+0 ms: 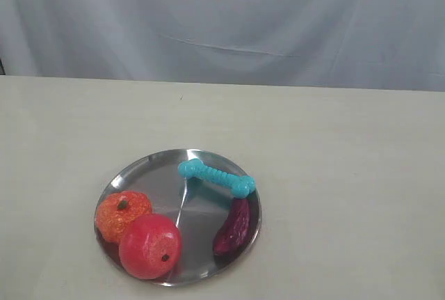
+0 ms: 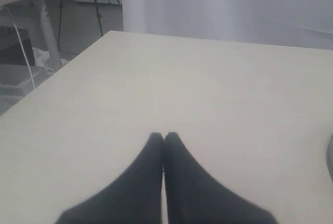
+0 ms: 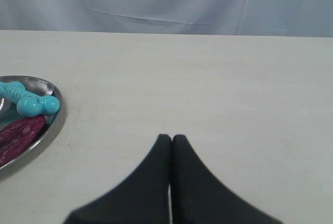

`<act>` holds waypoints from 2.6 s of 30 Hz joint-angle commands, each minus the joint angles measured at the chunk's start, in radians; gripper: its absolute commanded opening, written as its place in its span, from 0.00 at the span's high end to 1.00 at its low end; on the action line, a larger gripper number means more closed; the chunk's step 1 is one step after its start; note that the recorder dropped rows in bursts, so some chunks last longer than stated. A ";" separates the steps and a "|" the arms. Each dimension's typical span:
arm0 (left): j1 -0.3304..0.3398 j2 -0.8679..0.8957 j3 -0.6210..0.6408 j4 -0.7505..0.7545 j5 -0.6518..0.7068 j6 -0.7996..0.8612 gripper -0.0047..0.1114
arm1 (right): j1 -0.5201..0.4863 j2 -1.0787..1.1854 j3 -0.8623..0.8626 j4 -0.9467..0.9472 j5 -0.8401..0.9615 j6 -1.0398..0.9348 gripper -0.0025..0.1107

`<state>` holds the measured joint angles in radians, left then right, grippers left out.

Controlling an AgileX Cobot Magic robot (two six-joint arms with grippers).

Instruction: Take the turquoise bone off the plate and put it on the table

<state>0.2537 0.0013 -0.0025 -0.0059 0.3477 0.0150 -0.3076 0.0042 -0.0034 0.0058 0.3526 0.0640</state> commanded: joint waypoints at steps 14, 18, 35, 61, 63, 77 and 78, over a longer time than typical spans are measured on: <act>0.002 -0.001 0.003 0.006 -0.005 -0.004 0.96 | 0.000 -0.004 0.003 -0.006 -0.003 0.005 0.98; 0.002 -0.001 0.003 0.006 -0.005 -0.004 0.96 | 0.000 -0.004 0.003 -0.006 -0.003 0.005 0.98; 0.002 -0.001 0.003 0.006 -0.005 -0.004 0.96 | 0.000 -0.004 0.003 -0.026 -0.345 -0.001 0.98; 0.002 -0.001 0.003 0.006 -0.005 -0.004 0.96 | 0.072 0.318 -0.381 -0.051 -0.412 0.419 0.98; 0.002 -0.001 0.003 0.006 -0.005 -0.004 0.96 | 0.174 0.472 -0.492 -0.164 -0.344 0.418 0.98; 0.002 -0.001 0.003 0.006 -0.005 -0.004 0.96 | 0.395 1.232 -1.235 0.092 0.405 -0.272 0.98; 0.002 -0.001 0.003 0.006 -0.005 -0.004 0.96 | 0.384 1.261 -1.270 0.140 0.433 -0.341 0.98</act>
<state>0.2537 0.0013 -0.0025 -0.0059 0.3477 0.0150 0.0986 1.1814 -1.1848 0.0244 0.6706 -0.0877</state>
